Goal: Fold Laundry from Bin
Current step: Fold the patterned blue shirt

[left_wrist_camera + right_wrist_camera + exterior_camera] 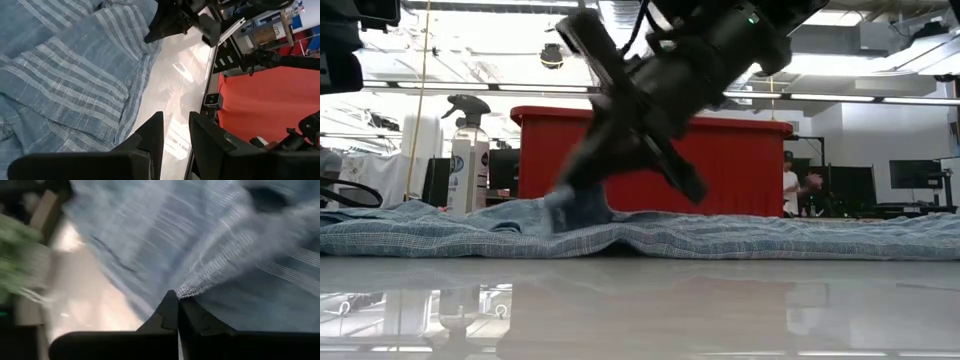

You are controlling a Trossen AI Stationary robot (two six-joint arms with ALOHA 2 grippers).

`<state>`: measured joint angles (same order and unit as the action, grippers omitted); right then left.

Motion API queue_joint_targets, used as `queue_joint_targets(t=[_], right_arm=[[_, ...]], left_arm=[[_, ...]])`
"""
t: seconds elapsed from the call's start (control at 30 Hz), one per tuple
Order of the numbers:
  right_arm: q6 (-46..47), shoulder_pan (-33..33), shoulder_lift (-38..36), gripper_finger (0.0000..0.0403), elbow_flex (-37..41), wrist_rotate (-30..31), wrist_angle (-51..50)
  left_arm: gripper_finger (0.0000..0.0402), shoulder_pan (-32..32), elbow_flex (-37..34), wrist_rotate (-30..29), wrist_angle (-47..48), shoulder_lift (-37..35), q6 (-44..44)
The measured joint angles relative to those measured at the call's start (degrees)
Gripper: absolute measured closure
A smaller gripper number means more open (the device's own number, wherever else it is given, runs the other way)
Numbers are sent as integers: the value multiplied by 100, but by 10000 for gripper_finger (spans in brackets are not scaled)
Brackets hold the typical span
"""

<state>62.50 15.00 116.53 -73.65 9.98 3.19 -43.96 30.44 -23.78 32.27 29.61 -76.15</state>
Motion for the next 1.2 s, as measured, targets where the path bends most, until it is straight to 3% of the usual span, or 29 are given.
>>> queue_joint_targets(t=[0.23, 0.53, 0.73, 0.93, 1.2], right_arm=[[277, -2, -4, 386, -4, -78, 1292], [517, -4, 0, 382, 3, -81, -291], [494, -4, -2, 373, 0, -81, -757], [148, -11, -2, 333, 0, -227, -1083], [-166, -94, -106, 282, 2, -568, -992]], left_arm=[[321, 0, -2, 507, -31, -2, -203], [321, 0, -4, 535, -56, -2, -172], [321, 0, -4, 533, -52, -2, -172], [321, 0, -7, 494, -275, 2, 80], [321, 20, -7, -137, -794, 129, 1008]])
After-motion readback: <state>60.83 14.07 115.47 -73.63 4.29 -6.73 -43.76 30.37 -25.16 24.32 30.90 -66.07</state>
